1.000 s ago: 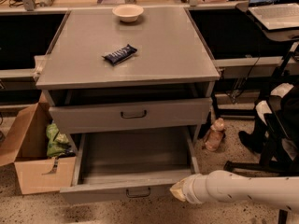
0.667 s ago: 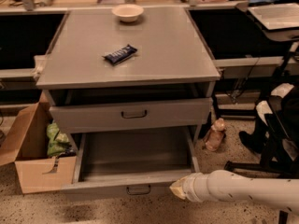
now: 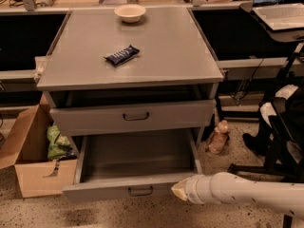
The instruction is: Close middle drawer
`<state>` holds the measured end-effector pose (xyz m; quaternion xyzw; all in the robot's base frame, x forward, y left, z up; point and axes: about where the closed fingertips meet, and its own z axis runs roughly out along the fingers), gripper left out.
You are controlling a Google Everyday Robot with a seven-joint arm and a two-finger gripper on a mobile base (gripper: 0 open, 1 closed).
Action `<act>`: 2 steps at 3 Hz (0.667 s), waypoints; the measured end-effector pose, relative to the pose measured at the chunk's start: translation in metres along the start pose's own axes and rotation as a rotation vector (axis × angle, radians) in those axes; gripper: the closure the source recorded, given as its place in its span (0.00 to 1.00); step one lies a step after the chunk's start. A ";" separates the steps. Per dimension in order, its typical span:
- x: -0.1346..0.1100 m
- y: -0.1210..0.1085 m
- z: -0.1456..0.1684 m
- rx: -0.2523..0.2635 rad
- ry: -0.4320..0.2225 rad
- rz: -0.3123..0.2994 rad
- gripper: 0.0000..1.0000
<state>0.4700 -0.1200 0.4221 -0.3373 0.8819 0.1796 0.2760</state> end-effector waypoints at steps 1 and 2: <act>-0.010 -0.010 0.008 0.003 -0.021 0.001 1.00; -0.010 -0.010 0.008 0.004 -0.021 0.002 1.00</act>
Offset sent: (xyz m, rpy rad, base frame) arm 0.1384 0.0108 -0.0078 0.0788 -0.1063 -0.0438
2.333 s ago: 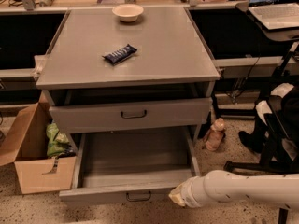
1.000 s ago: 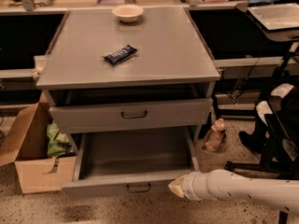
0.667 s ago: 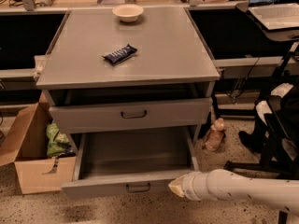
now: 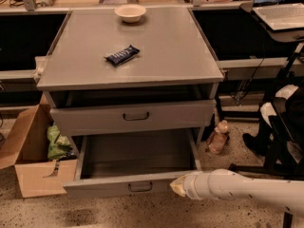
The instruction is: Close middle drawer
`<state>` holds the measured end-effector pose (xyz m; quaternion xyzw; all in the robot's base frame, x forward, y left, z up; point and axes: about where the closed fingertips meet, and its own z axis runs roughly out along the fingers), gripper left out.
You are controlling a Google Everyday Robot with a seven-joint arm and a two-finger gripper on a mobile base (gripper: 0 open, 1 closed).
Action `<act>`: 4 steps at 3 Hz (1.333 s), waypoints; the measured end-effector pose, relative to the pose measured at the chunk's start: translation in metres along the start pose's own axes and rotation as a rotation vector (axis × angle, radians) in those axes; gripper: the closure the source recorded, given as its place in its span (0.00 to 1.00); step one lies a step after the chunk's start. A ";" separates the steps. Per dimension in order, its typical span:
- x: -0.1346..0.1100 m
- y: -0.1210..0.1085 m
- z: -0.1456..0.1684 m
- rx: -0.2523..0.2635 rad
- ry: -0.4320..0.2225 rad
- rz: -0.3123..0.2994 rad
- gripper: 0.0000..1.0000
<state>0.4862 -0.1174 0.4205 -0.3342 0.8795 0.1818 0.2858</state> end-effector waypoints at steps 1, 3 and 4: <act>-0.001 -0.011 0.007 0.036 -0.036 0.038 1.00; -0.009 -0.018 0.008 0.057 -0.062 0.039 1.00; -0.019 -0.023 0.015 0.065 -0.082 0.022 1.00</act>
Offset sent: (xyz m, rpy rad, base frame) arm 0.0931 -0.0242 0.0021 0.0447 -0.1832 -0.2138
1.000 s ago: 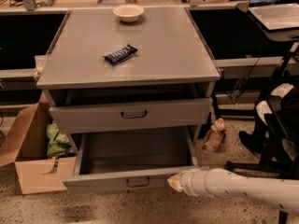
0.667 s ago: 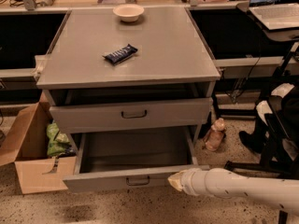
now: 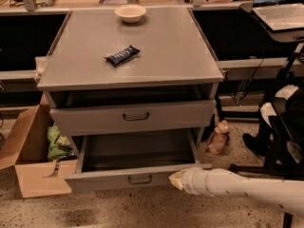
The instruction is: Close middle drawer
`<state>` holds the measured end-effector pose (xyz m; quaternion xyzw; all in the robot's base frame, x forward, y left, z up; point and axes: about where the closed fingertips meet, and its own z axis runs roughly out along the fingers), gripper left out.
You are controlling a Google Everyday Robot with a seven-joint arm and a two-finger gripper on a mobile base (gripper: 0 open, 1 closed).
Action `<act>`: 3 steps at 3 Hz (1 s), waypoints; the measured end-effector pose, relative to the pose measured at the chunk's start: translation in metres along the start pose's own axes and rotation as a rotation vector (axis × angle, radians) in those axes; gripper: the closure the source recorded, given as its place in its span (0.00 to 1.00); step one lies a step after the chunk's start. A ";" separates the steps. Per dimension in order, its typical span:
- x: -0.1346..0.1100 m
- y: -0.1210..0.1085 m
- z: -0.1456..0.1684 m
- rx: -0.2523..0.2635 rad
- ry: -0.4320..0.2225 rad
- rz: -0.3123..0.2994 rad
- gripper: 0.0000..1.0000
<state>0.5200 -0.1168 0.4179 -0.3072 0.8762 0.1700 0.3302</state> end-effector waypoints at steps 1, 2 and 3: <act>-0.003 -0.001 0.007 -0.001 -0.010 -0.007 1.00; -0.009 -0.006 0.010 0.006 -0.021 -0.010 1.00; -0.015 -0.010 0.012 0.012 -0.030 -0.012 1.00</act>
Offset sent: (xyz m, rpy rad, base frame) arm 0.1752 -0.0010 0.0308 0.0293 -0.2203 -0.0667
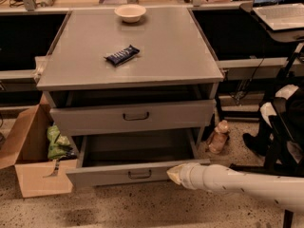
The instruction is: Close middle drawer
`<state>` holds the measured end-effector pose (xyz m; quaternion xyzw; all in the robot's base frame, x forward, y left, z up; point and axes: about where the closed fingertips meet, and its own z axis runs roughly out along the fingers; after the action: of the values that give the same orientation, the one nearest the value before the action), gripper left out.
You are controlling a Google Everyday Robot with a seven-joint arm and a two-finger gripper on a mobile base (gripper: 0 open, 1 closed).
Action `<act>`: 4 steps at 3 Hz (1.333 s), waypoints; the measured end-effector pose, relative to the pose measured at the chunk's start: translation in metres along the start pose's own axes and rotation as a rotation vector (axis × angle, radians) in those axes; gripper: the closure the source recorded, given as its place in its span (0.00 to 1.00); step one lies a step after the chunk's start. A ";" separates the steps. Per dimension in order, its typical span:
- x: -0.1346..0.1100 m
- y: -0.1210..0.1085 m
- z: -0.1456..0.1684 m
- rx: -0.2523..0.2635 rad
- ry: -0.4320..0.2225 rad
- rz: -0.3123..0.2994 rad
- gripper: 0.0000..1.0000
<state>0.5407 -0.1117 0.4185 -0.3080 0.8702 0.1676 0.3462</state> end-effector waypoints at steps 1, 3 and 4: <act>-0.011 -0.008 0.005 0.012 -0.021 -0.003 1.00; -0.014 -0.013 0.008 0.028 -0.031 0.002 1.00; -0.018 -0.019 0.010 0.040 -0.042 0.005 1.00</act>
Offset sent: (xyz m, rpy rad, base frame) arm 0.1706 -0.0101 0.0364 0.0433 -0.2014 -0.0841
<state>0.5678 -0.1133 0.4229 -0.2951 0.8667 0.1575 0.3700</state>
